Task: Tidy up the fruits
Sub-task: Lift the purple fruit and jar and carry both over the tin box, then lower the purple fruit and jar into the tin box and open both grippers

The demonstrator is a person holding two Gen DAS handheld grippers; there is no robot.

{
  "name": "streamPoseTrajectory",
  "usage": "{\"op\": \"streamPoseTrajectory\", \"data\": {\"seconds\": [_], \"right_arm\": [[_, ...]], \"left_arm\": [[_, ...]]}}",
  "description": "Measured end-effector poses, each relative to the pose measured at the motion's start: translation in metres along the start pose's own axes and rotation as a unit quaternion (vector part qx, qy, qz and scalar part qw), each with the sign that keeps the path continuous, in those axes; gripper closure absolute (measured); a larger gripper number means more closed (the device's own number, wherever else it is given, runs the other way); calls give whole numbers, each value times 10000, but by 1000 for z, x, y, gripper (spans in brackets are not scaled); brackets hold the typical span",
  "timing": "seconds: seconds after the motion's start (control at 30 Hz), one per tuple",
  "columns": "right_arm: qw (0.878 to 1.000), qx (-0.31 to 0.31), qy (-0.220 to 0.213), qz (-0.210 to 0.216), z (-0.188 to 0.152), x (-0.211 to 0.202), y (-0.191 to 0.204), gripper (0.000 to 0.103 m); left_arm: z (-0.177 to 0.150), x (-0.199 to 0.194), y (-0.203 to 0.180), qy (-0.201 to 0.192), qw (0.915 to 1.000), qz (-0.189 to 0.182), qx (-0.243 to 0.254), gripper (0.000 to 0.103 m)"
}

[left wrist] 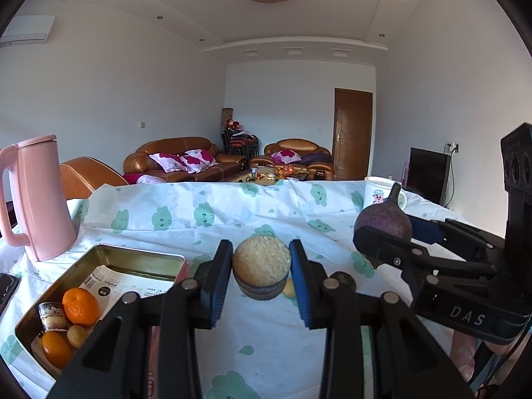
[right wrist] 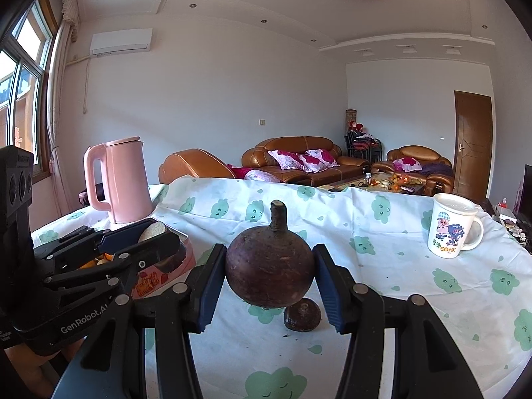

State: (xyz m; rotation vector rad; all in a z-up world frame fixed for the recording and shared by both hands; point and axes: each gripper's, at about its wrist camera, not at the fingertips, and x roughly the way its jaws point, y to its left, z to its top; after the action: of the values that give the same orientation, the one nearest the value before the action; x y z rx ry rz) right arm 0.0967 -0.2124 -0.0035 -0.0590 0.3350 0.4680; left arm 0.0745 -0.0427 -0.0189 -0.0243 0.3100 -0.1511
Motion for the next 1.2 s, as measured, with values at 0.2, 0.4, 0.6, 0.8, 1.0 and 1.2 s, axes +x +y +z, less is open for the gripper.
{"op": "streamPoseTrajectory", "data": {"seconds": [0.2,0.4,0.6,0.8,1.0,1.2], "right_arm": [[9992,-219,51,343,14,16,35,49],[9966,-366,137,727,25,37,74,49],[9931,-444,364,1022,24,64,106,49],[9889,-514,727,1191,14,93,133,49],[9841,-490,1106,1300,5,117,143,48],[9849,-335,1197,1205,0,118,134,39]], "left_arm": [[2,-16,31,-45,9995,300,-123,66],[0,-30,77,83,9961,793,-392,66],[-11,-34,119,317,9898,1172,-746,66],[-17,-35,132,450,9881,1167,-892,66],[-18,-34,141,526,9867,1134,-1041,67],[-18,-43,145,372,9840,1330,-1126,31]]}}
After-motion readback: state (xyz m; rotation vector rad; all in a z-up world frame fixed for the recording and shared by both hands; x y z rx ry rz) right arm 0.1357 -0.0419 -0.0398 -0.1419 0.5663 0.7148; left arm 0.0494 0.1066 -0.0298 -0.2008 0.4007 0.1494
